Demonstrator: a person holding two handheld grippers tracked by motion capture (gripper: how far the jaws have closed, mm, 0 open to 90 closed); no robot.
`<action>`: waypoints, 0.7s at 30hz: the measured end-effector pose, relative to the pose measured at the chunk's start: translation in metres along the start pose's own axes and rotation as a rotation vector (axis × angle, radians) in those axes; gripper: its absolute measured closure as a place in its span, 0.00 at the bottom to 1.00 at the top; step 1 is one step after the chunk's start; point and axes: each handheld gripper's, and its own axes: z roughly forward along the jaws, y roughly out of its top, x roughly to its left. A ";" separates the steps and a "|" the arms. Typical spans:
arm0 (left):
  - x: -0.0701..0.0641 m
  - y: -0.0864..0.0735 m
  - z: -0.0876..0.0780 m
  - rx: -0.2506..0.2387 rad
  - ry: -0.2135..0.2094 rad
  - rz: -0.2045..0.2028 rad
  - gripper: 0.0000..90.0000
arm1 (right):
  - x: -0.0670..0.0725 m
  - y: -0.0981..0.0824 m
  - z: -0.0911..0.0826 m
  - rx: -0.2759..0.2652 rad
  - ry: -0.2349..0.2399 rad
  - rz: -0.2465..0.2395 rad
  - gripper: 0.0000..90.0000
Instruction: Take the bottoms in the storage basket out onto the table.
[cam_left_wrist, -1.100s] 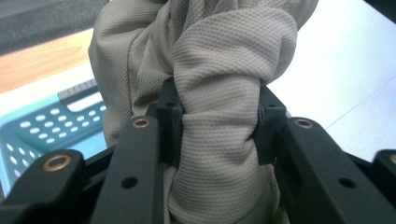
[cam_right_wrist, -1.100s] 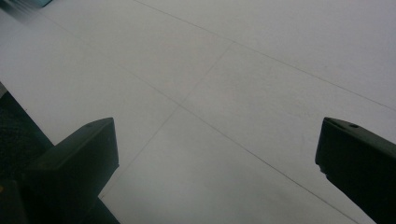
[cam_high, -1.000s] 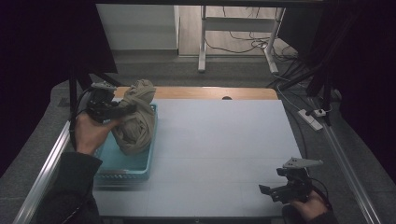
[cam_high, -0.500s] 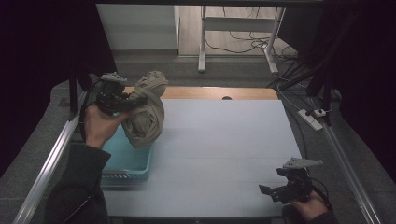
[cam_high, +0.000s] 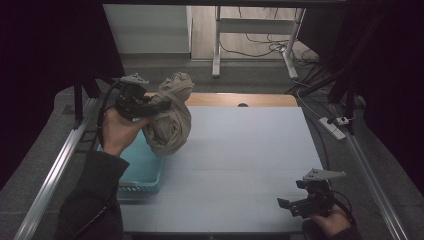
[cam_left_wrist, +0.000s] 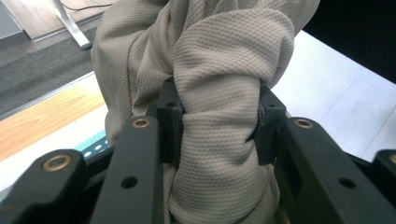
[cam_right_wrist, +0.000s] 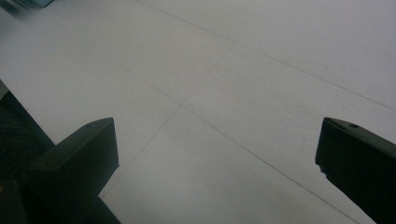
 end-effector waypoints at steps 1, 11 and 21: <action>-0.002 0.001 0.002 0.000 -0.003 0.004 0.71 | 0.000 0.000 0.000 0.001 0.000 0.001 0.00; -0.019 0.011 0.021 -0.005 -0.043 0.040 0.71 | 0.000 0.000 0.000 0.001 0.002 -0.004 0.00; -0.036 0.017 0.043 -0.001 -0.073 0.078 0.70 | 0.001 0.000 0.000 0.004 0.004 -0.010 0.00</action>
